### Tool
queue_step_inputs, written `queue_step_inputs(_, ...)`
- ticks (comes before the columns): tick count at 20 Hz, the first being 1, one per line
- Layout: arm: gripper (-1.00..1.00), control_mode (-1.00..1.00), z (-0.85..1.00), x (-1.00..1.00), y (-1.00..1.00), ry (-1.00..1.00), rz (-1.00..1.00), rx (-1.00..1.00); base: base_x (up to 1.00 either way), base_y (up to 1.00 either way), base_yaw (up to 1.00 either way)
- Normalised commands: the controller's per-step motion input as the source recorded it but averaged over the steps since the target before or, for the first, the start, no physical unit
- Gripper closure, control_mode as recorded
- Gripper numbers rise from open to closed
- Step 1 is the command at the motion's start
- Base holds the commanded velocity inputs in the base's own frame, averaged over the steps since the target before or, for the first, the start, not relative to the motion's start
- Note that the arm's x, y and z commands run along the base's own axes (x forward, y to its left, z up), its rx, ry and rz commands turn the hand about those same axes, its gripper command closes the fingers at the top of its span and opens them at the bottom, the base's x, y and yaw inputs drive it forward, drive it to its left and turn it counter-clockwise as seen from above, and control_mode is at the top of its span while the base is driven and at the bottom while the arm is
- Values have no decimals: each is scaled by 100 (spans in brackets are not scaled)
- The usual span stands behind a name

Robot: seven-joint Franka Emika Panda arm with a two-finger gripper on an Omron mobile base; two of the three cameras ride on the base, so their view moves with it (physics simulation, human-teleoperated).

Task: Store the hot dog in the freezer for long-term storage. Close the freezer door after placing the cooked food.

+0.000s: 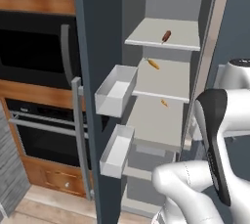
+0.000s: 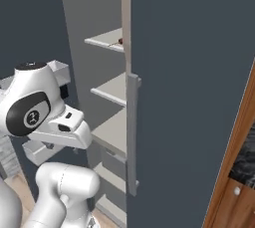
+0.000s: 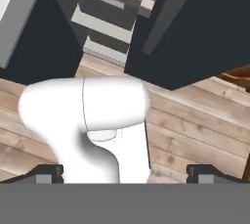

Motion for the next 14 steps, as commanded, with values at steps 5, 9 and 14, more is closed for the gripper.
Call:
queue_step_inputs(5, -100, 100, 0, 0, 0, 0, 0, 0, -43, 28, -26)
queue_step_inputs(9, -100, 100, 0, 0, 0, 0, 0, 0, -26, 30, -37)
queue_step_inputs(14, -100, 100, 0, 0, 0, 0, 0, 0, -23, 41, -36)
